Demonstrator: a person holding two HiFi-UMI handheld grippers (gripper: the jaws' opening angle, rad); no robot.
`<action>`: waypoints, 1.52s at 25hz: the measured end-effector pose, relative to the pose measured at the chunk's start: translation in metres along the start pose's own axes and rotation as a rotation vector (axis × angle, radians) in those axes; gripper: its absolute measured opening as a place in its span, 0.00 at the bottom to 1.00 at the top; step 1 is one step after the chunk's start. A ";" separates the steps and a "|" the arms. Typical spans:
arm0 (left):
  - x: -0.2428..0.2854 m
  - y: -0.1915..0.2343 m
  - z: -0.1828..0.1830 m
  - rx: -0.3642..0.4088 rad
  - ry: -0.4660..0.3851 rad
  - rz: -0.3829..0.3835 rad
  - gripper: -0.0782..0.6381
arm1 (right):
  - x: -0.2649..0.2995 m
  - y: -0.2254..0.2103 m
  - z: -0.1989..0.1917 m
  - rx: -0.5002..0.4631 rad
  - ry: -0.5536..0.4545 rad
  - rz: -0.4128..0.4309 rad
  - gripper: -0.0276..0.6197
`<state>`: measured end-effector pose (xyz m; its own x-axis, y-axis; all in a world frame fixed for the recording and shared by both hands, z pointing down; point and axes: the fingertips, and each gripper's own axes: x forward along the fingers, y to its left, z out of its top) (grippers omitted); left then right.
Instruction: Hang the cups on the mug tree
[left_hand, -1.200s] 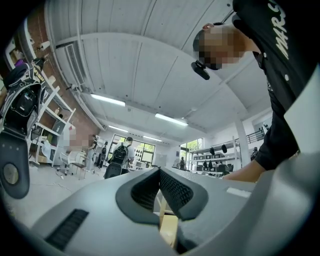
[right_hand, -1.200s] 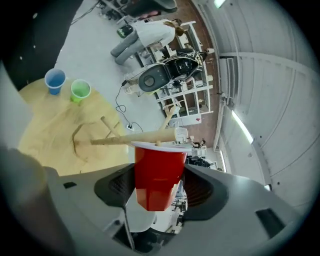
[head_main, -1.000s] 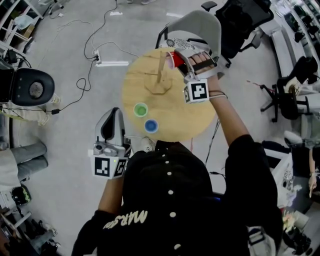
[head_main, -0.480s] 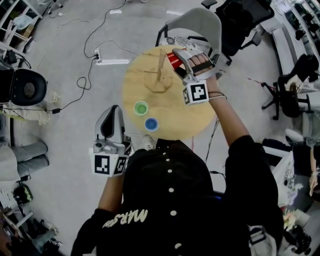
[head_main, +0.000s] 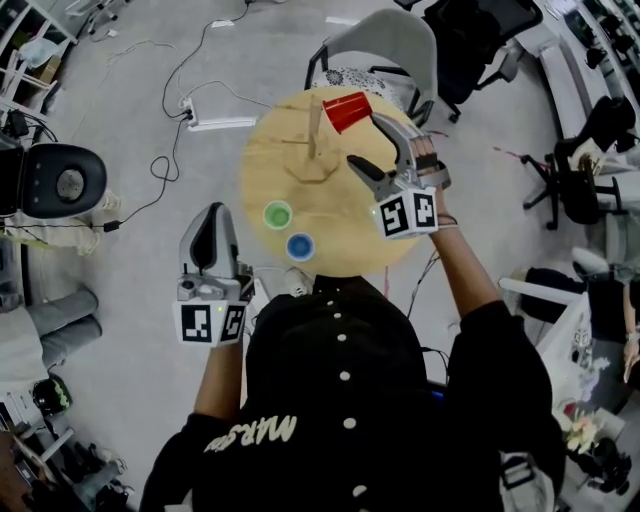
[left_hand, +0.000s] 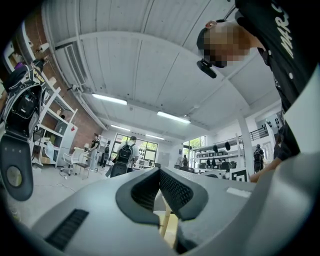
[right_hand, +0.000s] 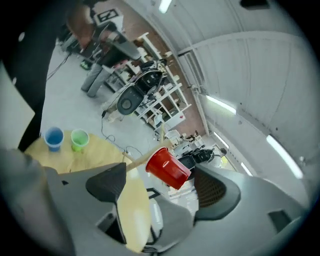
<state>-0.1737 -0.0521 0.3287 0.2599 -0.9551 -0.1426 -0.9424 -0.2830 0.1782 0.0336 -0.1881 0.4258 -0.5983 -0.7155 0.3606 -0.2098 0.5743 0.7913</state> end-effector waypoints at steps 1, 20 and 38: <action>0.001 0.001 0.000 0.002 0.002 0.004 0.11 | -0.010 0.003 -0.001 0.110 -0.021 0.003 0.68; 0.017 0.008 -0.048 0.025 0.122 0.033 0.11 | -0.032 0.295 0.004 0.789 -0.066 0.556 0.68; -0.020 0.027 -0.079 0.045 0.203 0.066 0.11 | 0.034 0.386 -0.002 0.812 0.086 0.456 0.59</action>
<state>-0.1872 -0.0474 0.4135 0.2299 -0.9708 0.0681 -0.9661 -0.2192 0.1362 -0.0663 0.0083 0.7440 -0.7036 -0.3606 0.6123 -0.4639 0.8858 -0.0114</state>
